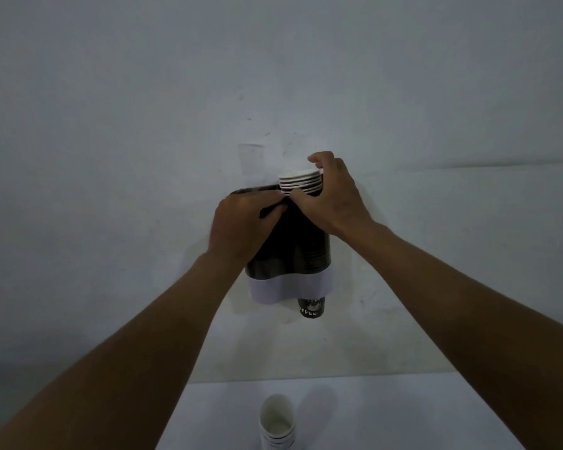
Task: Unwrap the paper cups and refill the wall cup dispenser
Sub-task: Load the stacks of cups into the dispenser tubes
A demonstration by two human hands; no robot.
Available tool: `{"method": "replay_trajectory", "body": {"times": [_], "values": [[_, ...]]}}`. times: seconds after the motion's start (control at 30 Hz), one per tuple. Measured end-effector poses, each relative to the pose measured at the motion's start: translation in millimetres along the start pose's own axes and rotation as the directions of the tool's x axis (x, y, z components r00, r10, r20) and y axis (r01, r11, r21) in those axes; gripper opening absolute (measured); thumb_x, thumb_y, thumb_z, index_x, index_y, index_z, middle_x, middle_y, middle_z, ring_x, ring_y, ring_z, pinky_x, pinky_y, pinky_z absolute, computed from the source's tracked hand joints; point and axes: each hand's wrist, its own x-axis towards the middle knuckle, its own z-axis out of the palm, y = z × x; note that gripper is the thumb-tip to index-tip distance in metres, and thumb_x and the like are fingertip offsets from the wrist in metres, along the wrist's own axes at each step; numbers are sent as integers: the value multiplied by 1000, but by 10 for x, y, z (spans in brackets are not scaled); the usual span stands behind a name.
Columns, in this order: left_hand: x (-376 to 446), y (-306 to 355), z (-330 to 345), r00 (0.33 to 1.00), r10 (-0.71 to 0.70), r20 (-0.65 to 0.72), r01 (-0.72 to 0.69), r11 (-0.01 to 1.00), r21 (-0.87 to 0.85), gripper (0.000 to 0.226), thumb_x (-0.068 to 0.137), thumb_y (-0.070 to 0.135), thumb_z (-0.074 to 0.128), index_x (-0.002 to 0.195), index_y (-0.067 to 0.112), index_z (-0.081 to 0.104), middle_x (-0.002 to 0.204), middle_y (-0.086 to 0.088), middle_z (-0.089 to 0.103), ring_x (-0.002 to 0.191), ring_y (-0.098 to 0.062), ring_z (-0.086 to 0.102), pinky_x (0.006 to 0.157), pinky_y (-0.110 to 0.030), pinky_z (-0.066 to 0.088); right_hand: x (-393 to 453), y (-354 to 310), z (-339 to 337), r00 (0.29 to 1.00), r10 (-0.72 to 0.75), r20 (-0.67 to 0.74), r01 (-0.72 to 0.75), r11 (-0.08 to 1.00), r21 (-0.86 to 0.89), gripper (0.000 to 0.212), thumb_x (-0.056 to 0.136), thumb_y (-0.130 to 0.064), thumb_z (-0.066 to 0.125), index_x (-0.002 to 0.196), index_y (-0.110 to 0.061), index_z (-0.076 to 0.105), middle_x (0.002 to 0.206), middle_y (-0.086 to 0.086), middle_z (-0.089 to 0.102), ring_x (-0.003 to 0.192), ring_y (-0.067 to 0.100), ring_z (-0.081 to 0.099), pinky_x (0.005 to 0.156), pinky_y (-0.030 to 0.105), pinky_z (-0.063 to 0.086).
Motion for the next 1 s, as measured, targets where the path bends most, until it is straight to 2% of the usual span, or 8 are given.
{"method": "replay_trajectory", "body": {"times": [0.2,0.27,0.37,0.47,0.53,0.67,0.77,1.0], "values": [[-24,-19,24,1000,-8,-19,8,1000,4,23,87,26,70,107,17,77,104,-1,77,93,-20,74,81,-38,59,-13,18,25,1000,-20,21,21,996,-85,16,84,-39,58,91,-26,64,101,-7,60,87,13,57,75,30,46],[-26,-11,25,1000,2,-23,-2,1000,8,22,86,24,72,106,16,78,103,-2,77,93,-20,74,81,-38,59,-3,19,40,999,-36,34,39,993,-107,27,87,-34,53,65,-20,59,73,-6,59,69,17,56,63,31,42],[-31,-20,28,1000,7,-26,-7,1000,4,22,86,23,72,106,15,78,103,-2,77,94,-20,74,82,-37,59,-1,23,59,997,-70,33,75,983,-170,41,91,-33,51,54,-16,50,55,-5,50,57,20,52,57,29,34],[-44,-40,51,1000,3,-28,-2,1000,17,24,87,23,71,109,14,77,107,-3,76,98,-21,72,84,-36,58,-75,16,73,990,-130,45,136,973,-188,36,94,-38,50,65,-20,63,66,-4,63,65,18,59,62,31,42],[-118,-21,89,999,14,-37,-13,999,39,28,88,21,70,114,11,74,115,-6,73,107,-23,69,91,-37,55,-196,20,71,981,-192,11,191,968,-163,27,93,-37,52,97,-19,72,98,-1,72,94,19,64,83,38,52],[-524,63,116,998,-13,-55,16,998,56,37,93,21,65,128,7,64,135,-12,59,131,-28,51,108,-40,43,-630,66,116,950,-282,-136,270,958,-95,37,92,-28,56,125,-12,63,130,5,63,125,21,53,106,39,45],[-972,138,84,998,-54,-13,55,998,44,41,93,23,65,131,10,61,139,-11,56,132,-26,49,108,-38,42,-1074,188,246,947,-276,-162,268,961,-69,39,93,-25,56,128,-9,61,135,8,59,128,22,52,107,39,45],[-2007,220,99,956,-237,175,239,971,13,42,92,30,66,130,11,62,133,-9,62,121,-25,57,102,-32,44,-2036,479,663,992,-117,45,115,993,30,43,95,-32,54,131,-10,56,132,8,60,122,21,57,104,34,49]]}}
